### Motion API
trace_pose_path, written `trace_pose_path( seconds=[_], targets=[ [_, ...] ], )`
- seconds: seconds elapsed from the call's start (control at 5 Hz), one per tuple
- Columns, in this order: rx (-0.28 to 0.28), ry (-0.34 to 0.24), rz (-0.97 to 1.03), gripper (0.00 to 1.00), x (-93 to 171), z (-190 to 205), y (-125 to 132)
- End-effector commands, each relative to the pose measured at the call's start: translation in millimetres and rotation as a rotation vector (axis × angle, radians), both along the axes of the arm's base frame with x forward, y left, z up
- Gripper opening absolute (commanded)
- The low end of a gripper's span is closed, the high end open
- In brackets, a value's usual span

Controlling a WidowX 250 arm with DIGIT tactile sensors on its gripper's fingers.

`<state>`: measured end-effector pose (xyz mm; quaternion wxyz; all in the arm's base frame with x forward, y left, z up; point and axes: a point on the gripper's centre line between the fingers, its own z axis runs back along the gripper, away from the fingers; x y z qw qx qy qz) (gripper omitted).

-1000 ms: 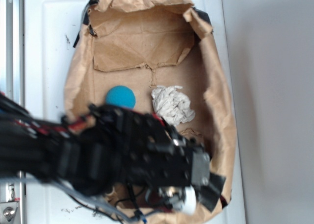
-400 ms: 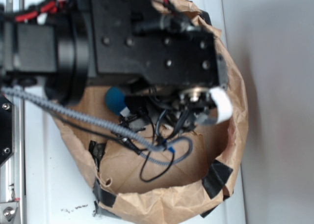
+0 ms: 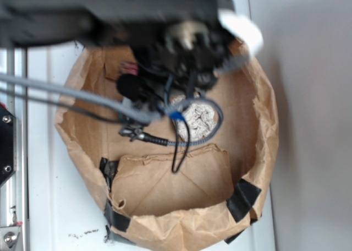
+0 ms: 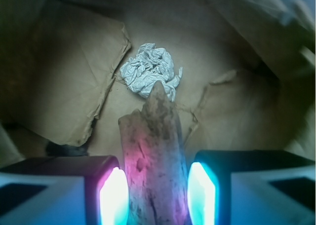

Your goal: Grab the wood chip.

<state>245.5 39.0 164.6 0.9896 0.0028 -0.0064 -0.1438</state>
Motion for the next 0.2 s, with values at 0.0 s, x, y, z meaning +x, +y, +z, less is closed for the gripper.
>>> trace_pose_path(
  seconds=[0.0],
  targets=[
    [0.004,-0.127,-0.005,0.00,8.5,42.5,-8.6]
  ],
)
